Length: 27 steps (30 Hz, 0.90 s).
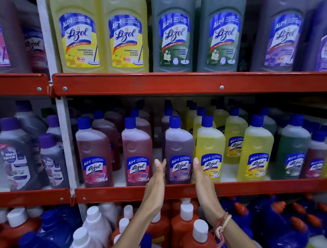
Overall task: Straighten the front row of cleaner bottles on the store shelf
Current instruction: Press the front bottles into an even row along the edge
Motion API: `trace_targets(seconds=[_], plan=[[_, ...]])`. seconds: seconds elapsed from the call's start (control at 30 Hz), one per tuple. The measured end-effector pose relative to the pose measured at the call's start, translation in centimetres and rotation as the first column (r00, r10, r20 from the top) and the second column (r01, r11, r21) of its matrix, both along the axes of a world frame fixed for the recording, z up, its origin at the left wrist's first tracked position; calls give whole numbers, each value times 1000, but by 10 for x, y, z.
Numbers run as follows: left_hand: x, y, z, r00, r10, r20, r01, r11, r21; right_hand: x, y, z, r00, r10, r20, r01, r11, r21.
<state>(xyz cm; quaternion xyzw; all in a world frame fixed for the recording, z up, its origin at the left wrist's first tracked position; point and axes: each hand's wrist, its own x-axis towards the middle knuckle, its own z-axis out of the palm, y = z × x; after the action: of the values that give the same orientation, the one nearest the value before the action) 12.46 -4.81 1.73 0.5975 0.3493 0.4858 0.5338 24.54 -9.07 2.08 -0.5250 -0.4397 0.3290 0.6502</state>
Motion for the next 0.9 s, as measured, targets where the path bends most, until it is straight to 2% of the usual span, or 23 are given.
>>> trace_targets(seconds=[0.27,0.7,0.8,0.9], plan=[[-4,0,0,999,-34,-20,34,999,-2,1,-3,4,999,-4,36,5,999,-35],[-6,-9,1,983,110,-148,-101,993,63,7,-5,4,991,75,113,-70,997,-45],[6,-23,-1,957,243,-155,-202,950,238,14,-13,11,981,-13,194,-2,997,79],[29,-41,4,918,376,-123,-298,862,411,28,-20,19,958,-222,181,175,953,246]])
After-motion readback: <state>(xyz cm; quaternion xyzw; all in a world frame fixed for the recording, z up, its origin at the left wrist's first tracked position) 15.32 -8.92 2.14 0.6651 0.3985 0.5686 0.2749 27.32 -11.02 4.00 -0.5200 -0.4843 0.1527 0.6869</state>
